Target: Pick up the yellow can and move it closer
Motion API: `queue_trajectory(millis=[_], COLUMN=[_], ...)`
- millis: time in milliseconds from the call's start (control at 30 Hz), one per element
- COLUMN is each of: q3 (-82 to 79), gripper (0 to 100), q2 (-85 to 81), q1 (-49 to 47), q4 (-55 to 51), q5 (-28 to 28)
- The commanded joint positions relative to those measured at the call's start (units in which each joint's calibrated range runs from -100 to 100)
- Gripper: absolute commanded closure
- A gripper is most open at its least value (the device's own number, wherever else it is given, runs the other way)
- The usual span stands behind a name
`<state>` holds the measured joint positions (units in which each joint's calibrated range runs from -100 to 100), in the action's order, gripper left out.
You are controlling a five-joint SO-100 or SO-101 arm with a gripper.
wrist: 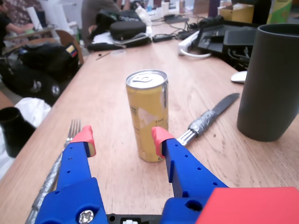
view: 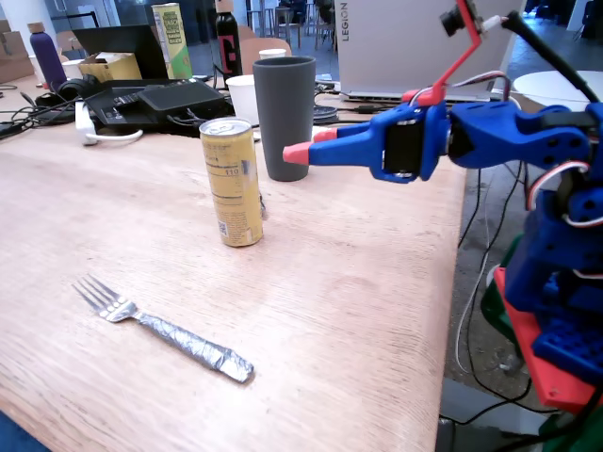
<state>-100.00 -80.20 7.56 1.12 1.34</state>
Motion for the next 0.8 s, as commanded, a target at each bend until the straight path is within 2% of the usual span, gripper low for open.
queue_trajectory(millis=[0,633,767], q3=[0.38,0.47,5.95], gripper=[20,20,20], q2=[-17.14,-16.71,-5.31], q1=[-0.96,-0.29,0.56], q4=[-40.61,-40.61,-40.61], q5=[1.27,1.27,1.27])
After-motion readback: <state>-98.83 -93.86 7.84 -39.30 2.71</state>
